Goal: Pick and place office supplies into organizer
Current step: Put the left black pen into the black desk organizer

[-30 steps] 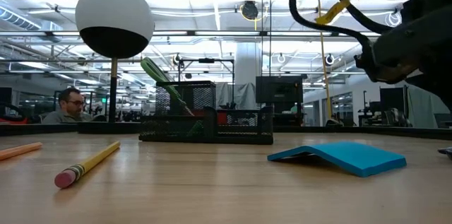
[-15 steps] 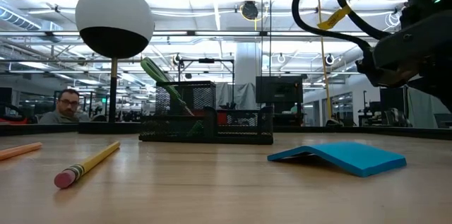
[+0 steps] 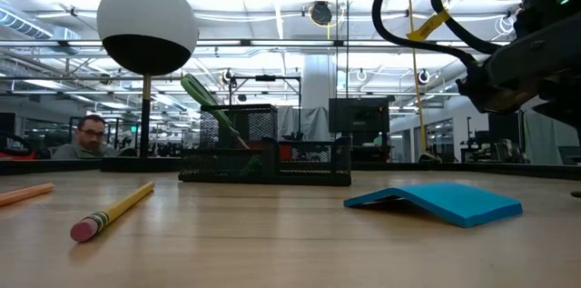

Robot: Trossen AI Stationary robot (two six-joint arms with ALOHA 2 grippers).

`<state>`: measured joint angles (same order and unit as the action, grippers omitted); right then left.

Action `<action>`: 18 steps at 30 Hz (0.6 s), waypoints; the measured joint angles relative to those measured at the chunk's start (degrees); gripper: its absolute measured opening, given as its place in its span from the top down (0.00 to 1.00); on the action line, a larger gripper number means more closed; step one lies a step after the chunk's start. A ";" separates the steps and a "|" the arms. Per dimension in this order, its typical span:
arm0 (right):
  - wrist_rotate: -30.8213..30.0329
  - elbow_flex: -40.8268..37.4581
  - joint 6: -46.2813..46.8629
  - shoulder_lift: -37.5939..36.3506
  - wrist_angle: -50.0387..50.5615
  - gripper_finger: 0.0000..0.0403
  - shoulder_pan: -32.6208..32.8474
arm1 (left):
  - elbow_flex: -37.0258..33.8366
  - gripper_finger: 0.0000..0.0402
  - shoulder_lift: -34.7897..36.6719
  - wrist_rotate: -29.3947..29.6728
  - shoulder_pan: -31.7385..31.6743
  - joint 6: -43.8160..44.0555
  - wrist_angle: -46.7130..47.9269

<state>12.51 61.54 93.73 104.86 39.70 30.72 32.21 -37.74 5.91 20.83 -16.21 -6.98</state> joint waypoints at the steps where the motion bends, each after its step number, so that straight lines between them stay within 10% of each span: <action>1: 0.00 -0.02 -0.34 0.00 0.02 0.81 0.00 | 0.00 0.67 0.00 0.00 0.01 0.00 0.00; 18: -0.24 -0.04 -5.05 0.01 -0.43 0.91 0.00 | 0.00 0.67 0.00 0.00 0.01 -0.07 -0.04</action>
<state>12.28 61.49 88.67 104.86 39.27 30.72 32.21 -37.74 5.91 20.84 -16.27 -7.03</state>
